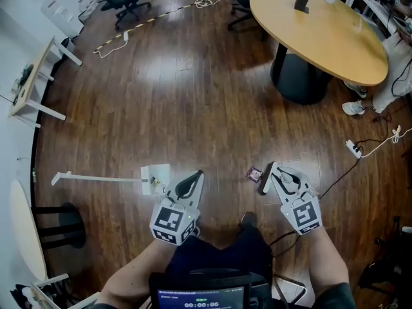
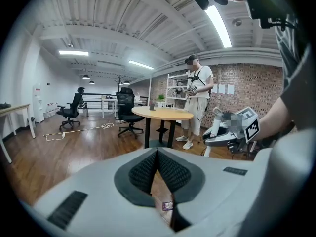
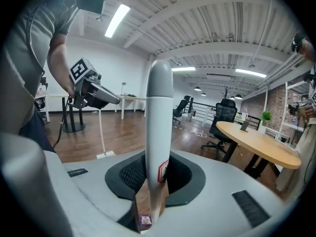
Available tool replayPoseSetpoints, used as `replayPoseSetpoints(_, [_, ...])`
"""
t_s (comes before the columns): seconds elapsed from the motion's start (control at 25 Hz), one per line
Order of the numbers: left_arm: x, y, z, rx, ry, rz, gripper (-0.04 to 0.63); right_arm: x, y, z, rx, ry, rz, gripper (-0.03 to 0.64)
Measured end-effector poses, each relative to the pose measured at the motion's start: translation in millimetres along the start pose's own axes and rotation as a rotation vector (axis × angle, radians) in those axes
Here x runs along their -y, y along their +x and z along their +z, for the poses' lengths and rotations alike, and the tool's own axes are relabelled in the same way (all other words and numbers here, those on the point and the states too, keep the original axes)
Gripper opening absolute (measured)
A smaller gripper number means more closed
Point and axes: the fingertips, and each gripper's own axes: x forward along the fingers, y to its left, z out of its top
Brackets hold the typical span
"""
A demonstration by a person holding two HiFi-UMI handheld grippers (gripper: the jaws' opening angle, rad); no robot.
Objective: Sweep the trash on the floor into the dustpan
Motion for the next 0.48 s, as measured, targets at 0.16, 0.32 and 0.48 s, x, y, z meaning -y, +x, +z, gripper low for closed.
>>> replayPoseSetpoints(0.16, [-59,-32,-15,-0.006,-0.014,0.021,0.009,-39,52,24,-0.009,-0.015,0.003,0.089])
replayPoseSetpoints(0.32, [-118,-64,-37,-0.021,-0.033,0.040,0.009,-75,98,47,-0.017,-0.025,0.025,0.089])
replayPoseSetpoints(0.48, [-170,-95,-49,-0.018,-0.049,0.056,0.008,-115,140,70,-0.029,-0.040,0.060,0.089])
